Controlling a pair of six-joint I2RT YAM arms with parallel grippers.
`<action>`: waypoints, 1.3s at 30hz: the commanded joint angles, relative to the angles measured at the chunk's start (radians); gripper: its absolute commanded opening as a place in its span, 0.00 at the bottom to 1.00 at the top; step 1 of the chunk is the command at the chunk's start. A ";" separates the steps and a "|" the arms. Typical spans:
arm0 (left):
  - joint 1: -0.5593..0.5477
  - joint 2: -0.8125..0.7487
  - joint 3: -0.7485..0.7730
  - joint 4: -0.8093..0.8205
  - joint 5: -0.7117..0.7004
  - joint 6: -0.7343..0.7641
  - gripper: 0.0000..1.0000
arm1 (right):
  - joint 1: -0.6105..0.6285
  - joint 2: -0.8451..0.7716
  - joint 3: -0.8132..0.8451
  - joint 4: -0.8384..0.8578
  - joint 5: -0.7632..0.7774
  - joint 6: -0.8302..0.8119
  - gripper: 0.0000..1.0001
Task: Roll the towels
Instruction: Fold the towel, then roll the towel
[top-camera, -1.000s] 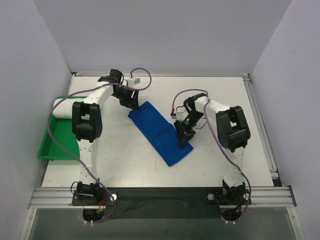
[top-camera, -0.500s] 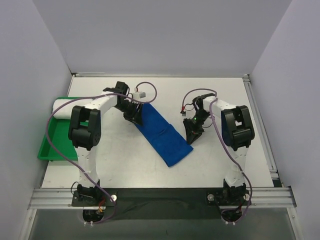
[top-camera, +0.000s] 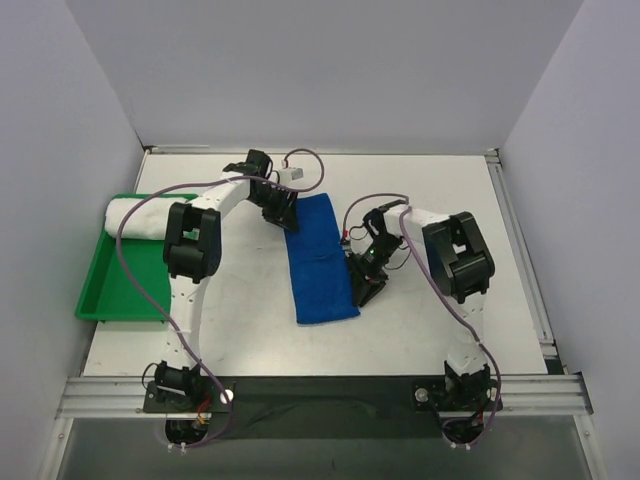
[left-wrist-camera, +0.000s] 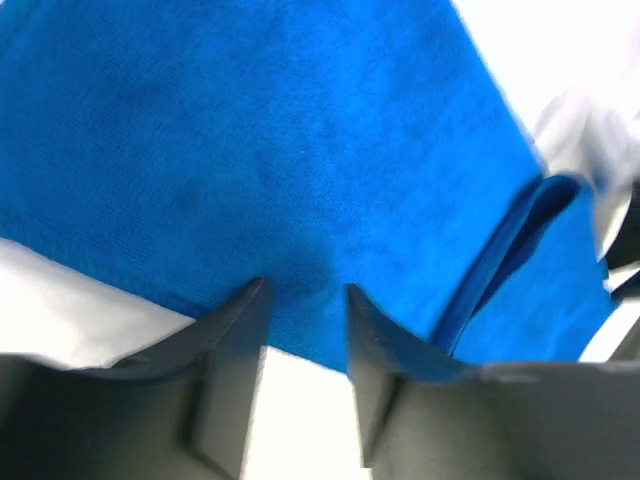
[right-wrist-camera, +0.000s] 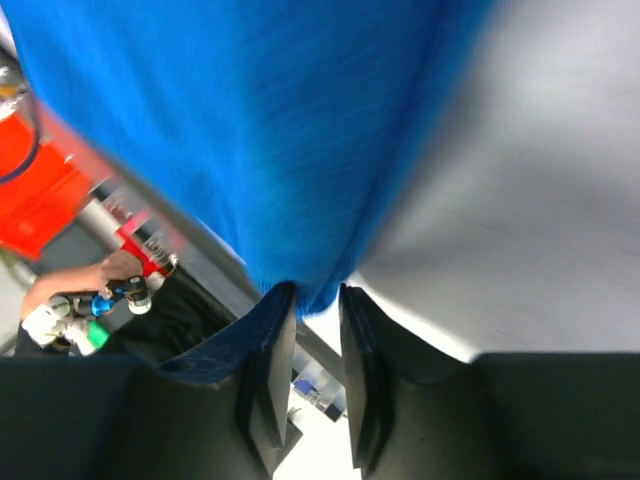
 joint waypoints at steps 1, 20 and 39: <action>0.013 0.068 0.125 0.022 0.010 0.025 0.52 | 0.035 -0.098 -0.034 -0.041 -0.143 0.004 0.28; -0.218 -0.761 -0.616 0.060 -0.212 0.405 0.64 | 0.004 -0.099 0.282 -0.006 -0.030 0.067 0.28; -0.728 -0.721 -0.919 0.347 -0.611 0.496 0.57 | 0.054 0.098 0.271 0.101 -0.001 0.116 0.25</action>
